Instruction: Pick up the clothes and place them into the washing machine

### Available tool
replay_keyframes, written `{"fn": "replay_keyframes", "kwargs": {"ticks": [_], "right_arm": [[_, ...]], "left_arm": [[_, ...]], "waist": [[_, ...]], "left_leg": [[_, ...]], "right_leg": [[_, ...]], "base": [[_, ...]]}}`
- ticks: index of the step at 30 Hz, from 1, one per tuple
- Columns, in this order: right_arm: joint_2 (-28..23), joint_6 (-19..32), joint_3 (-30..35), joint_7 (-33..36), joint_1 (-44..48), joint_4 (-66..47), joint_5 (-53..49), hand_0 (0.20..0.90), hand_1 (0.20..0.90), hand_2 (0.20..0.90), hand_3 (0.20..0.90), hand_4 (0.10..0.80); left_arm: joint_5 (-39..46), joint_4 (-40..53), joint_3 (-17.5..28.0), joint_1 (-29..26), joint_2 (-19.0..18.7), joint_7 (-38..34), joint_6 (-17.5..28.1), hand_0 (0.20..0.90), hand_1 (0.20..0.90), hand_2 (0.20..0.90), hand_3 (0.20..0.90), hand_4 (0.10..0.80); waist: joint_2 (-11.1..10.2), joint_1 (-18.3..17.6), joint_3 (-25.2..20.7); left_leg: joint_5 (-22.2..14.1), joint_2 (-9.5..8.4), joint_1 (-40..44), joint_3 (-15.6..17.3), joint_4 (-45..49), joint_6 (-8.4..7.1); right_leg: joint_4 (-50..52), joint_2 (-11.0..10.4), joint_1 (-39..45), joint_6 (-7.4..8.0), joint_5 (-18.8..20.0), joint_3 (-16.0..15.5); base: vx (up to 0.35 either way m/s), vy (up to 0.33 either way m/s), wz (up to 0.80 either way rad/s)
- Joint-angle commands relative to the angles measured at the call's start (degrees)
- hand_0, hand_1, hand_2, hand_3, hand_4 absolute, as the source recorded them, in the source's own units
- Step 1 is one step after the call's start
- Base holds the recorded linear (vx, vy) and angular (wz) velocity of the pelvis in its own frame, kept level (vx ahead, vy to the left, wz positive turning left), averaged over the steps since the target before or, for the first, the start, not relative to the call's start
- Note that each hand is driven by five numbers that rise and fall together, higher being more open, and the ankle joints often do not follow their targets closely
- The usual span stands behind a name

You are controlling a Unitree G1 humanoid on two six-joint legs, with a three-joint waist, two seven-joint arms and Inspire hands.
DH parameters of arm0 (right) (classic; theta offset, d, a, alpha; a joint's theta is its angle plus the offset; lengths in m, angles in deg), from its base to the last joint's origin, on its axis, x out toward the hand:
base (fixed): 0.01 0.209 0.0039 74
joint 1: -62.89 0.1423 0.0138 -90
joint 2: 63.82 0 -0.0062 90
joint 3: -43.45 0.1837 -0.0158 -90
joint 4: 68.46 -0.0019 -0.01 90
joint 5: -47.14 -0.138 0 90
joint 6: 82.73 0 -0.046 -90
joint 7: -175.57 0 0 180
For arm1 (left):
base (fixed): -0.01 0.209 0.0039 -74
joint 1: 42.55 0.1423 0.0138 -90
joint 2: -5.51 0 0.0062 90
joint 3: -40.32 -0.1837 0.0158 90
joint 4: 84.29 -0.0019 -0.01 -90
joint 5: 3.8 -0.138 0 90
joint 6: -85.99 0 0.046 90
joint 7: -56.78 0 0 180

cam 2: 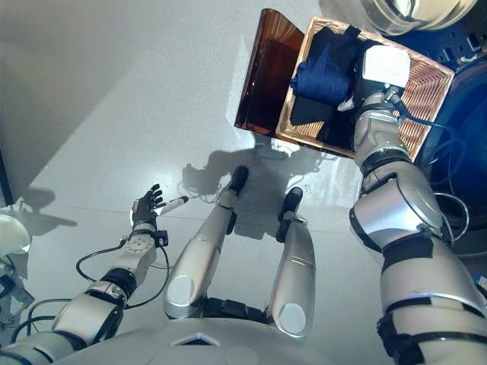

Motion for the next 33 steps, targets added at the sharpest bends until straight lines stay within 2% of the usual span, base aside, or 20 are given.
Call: {"fn": "replay_keyframes", "kwargs": {"ticks": [1, 6, 8, 12, 13, 15, 17, 25, 31, 33], "right_arm": [[-4.58, 0.65, 1.83, 4.67, 4.32, -1.25, -4.59, 0.2, 0.2, 0.2, 0.2, 0.3], [-4.55, 2.11, 7.57, 4.35, 4.98, -1.41, -13.72, 0.2, 0.2, 0.2, 0.2, 0.3], [-4.39, 4.18, 12.86, 4.96, 4.18, -2.61, -21.51, 0.2, 0.2, 0.2, 0.2, 0.3], [-4.05, 6.25, 16.44, 4.94, 2.41, -4.73, -27.04, 0.2, 0.2, 0.2, 0.2, 0.3], [-3.45, 8.07, 19.71, 4.6, 1.09, -6.54, -32.32, 0.2, 0.2, 0.2, 0.2, 0.3], [-3.18, 8.68, 20.69, 4.67, 0.22, -7.13, -34.0, 0.2, 0.2, 0.2, 0.2, 0.3], [-1.97, 10.78, 24.15, 3.88, -1.83, -8.85, -39.81, 0.2, 0.2, 0.2, 0.2, 0.3], [3.56, 16.81, 34.18, 2.25, -9.42, -13.7, -55.31, 0.2, 0.2, 0.2, 0.2, 0.3], [6.11, 19.5, 38.37, 2.98, -11.33, -14.54, -60.88, 0.2, 0.2, 0.2, 0.2, 0.3], [8.01, 22.14, 41.0, 4.35, -13.01, -17.08, -63.88, 0.2, 0.2, 0.2, 0.2, 0.3]], "left_arm": [[-0.82, -0.81, 0.41, 1.57, -1.77, -2.03, 1.99, 0.9, 0.9, 0.9, 0.9, 0.8], [-0.88, -1.81, 0.84, 1.74, -1.95, -1.79, 1.73, 0.9, 0.9, 0.9, 0.9, 0.8], [-1.03, -2.33, 1.34, 2.05, -1.77, -1.33, 1.59, 0.9, 0.9, 0.9, 0.9, 0.8], [-1.27, -2.83, 1.97, 2.82, -1.75, -1.01, 1.51, 0.9, 0.9, 0.9, 0.9, 0.8], [-1.62, -3.04, 2.35, 3.41, -1.73, -0.9, 1.36, 0.9, 0.9, 0.9, 0.9, 0.8], [-1.55, -3.12, 2.46, 3.63, -1.71, -0.84, 1.28, 0.9, 0.9, 0.9, 0.9, 0.8], [-1.8, -3.29, 2.82, 4.05, -1.64, -0.73, 1.18, 0.9, 0.9, 0.9, 0.9, 0.8], [-2.05, -3.1, 3.16, 4.88, -1.08, -0.52, 1.4, 0.9, 0.9, 0.9, 0.9, 0.8], [-2.14, -2.44, 2.59, 4.79, -0.73, -1.09, 1.7, 0.9, 0.9, 0.9, 0.9, 0.8], [-2.14, -1.71, 2.27, 4.42, -0.52, -1.83, 1.85, 0.9, 0.9, 0.9, 0.9, 0.8]], "waist": [[0.95, -0.21, -2.31], [0.81, -0.53, -2.99], [1.03, -0.94, -3.62], [1.31, -1.24, -4.3], [1.61, -1.72, -4.75], [1.66, -1.89, -4.87], [1.86, -2.1, -5.13], [3.84, -3.4, -5.89], [5.46, -3.87, -5.8], [6.41, -4.3, -5.36]], "left_leg": [[-2.45, -1.36, 2.46, 0.65, 0.56, -1.16], [-1.91, -1.24, 5.23, 1.15, -1.41, -1.19], [-1.61, -1.09, 7.2, 1.7, -2.73, -1.12], [-1.53, -0.94, 9.02, 2.35, -3.8, -0.98], [-1.61, -0.89, 9.92, 2.95, -4.17, -0.87], [-1.69, -0.83, 10.31, 3.28, -4.22, -0.79], [-1.95, -0.82, 11.04, 3.73, -4.22, -0.65], [-2.51, -1.11, 10.76, 5.54, -3.46, -0.33], [-3.23, -1.56, 8.25, 6.32, -0.84, -0.29], [-4.25, -1.53, 6.11, 6.79, 2.04, -0.27]], "right_leg": [[-4.0, 1.64, 5.54, 2.26, 1.59, 1.65], [-6.18, 1.65, 8.32, 2.25, 2.28, 2.28], [-7.79, 1.59, 10.16, 2.27, 2.72, 2.83], [-9.22, 1.69, 11.85, 2.32, 3.04, 3.5], [-9.71, 1.72, 12.62, 2.38, 3.22, 4.08], [-9.84, 1.79, 12.96, 2.35, 3.22, 4.43], [-10.14, 1.89, 13.71, 2.32, 3.14, 4.98], [-9.95, 1.76, 12.84, 2.27, 3.12, 6.37], [-8.13, 1.52, 10.52, 2.3, 2.77, 6.97], [-6.02, 1.66, 8.49, 2.14, 2.05, 7.07]], "base": [[0.0, 0.0, 0.0], [0.008, 0.004, -0.04], [0.018, 0.025, -0.04], [0.016, 0.027, -0.13], [0.006, 0.039, -0.14], [0.001, 0.029, -0.12], [-0.003, 0.017, -0.15], [-0.04, 0.033, -0.14], [-0.053, 0.034, -0.08], [-0.065, 0.021, 0.0]]}}
